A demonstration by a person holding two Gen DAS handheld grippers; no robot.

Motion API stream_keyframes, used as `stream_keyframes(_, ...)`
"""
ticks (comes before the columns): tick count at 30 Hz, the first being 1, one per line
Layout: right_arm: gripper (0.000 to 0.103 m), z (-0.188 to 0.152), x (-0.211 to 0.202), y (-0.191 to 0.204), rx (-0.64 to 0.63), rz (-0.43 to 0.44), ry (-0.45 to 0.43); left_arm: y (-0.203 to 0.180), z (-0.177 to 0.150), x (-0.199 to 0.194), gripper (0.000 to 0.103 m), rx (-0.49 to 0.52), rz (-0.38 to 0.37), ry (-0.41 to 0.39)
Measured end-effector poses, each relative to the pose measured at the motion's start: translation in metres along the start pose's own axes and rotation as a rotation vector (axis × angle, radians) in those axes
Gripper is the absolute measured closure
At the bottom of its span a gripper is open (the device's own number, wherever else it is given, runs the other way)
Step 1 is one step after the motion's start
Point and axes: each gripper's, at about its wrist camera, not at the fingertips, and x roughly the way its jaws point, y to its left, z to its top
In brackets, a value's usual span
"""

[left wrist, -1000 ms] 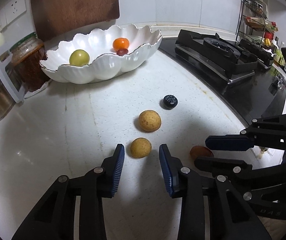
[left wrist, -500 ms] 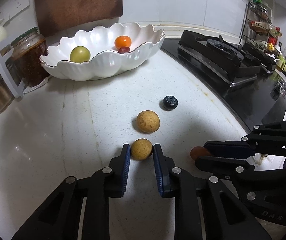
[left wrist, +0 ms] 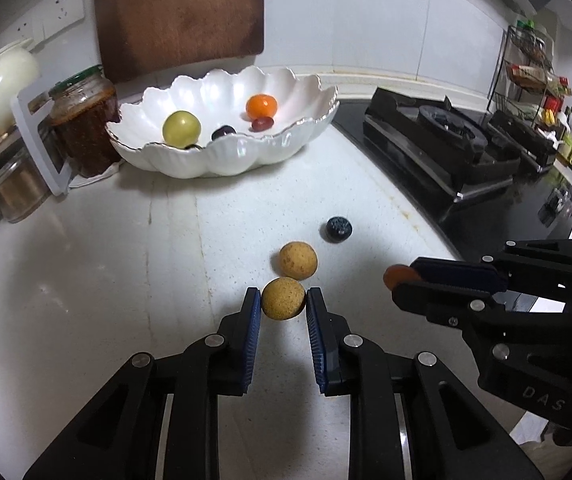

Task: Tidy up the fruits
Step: 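Carry the tan fruit and reddish date in both tools over the bowl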

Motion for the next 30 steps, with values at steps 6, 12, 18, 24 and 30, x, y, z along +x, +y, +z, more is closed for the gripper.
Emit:
stream_keyframes(6,0.086,0.009,-0.013,0.001,-0.012,-0.007,-0.042,0.0,0.006,-0.016,0.079,-0.035,0.018,-0.038)
stream_keyframes(12,0.086,0.02,-0.023,0.0,-0.009,-0.004,-0.084,-0.001,0.015,-0.032,0.079,-0.06,0.033,-0.082)
stream_keyframes(18,0.086,0.031,-0.033,0.0,-0.008,-0.003,-0.132,0.002,0.026,-0.047,0.079,-0.09,0.049,-0.132)
stream_keyframes(24,0.086,0.046,-0.044,-0.001,0.003,0.001,-0.187,0.005,0.039,-0.061,0.079,-0.11,0.057,-0.185)
stream_keyframes(30,0.086,0.058,-0.052,-0.001,-0.006,-0.003,-0.238,0.004,0.051,-0.073,0.079,-0.108,0.068,-0.233)
